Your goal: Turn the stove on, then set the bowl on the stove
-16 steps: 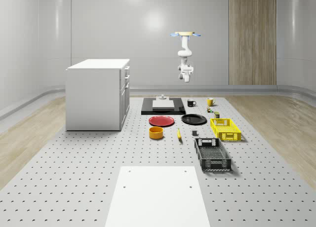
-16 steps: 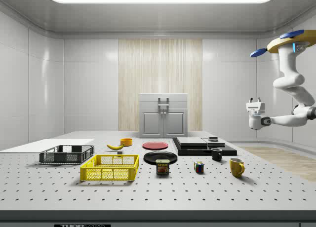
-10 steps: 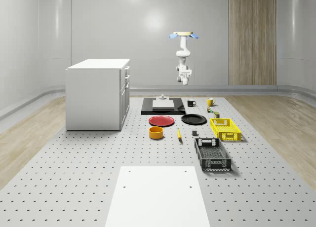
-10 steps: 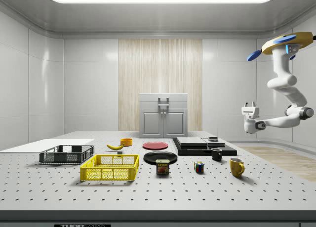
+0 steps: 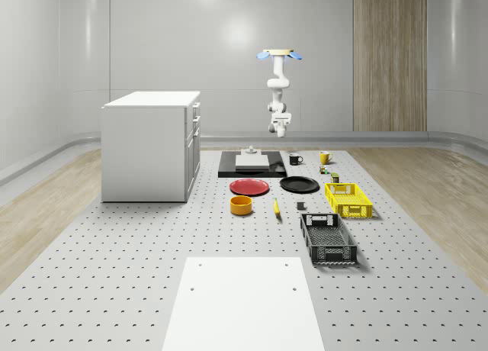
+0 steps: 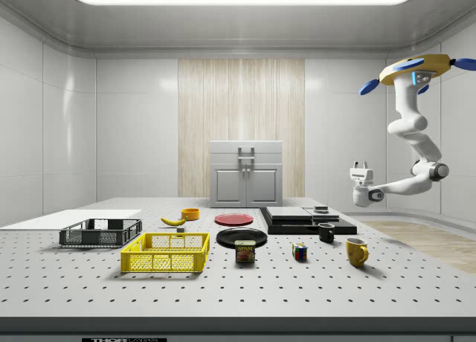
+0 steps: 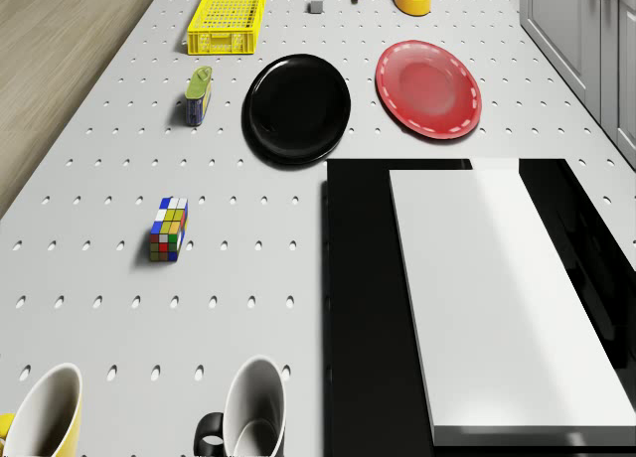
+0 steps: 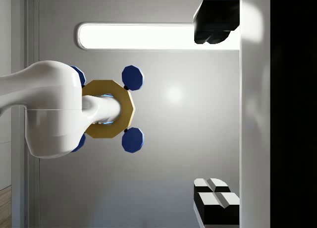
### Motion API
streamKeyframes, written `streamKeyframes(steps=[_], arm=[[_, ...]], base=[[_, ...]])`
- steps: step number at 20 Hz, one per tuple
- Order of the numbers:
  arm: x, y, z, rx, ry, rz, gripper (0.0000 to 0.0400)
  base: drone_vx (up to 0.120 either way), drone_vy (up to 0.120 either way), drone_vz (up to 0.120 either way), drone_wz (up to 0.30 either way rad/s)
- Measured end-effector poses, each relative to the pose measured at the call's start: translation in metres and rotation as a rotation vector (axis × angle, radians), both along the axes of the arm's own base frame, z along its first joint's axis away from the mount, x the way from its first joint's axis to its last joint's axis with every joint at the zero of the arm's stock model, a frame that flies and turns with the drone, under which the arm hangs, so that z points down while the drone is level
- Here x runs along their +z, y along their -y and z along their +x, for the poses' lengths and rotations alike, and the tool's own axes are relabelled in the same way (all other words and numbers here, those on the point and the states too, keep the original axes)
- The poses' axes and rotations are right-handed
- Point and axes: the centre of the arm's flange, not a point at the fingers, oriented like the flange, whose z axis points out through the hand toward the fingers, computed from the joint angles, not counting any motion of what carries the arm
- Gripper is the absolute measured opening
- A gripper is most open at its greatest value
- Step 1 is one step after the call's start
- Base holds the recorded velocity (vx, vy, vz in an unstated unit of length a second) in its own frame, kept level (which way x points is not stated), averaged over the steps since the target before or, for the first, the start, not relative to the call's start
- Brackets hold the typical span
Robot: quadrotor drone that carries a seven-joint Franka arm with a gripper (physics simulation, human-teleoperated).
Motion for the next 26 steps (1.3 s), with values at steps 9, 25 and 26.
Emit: streamKeyframes(steps=[9,25,26], arm=[[0.0072,0.0,0.0001,0.0,0.007,0.0,0.04],[0.0081,-0.0004,-0.001,0.0,0.019,-0.004,0.04],[0.0081,-0.0005,-0.0011,0.0,0.02,-0.004,0.04]], base=[[0.12,-0.12,0.0,0.0],[0.06,-0.12,0.0,0.0],[0.0,-0.12,0.0,0.0]])
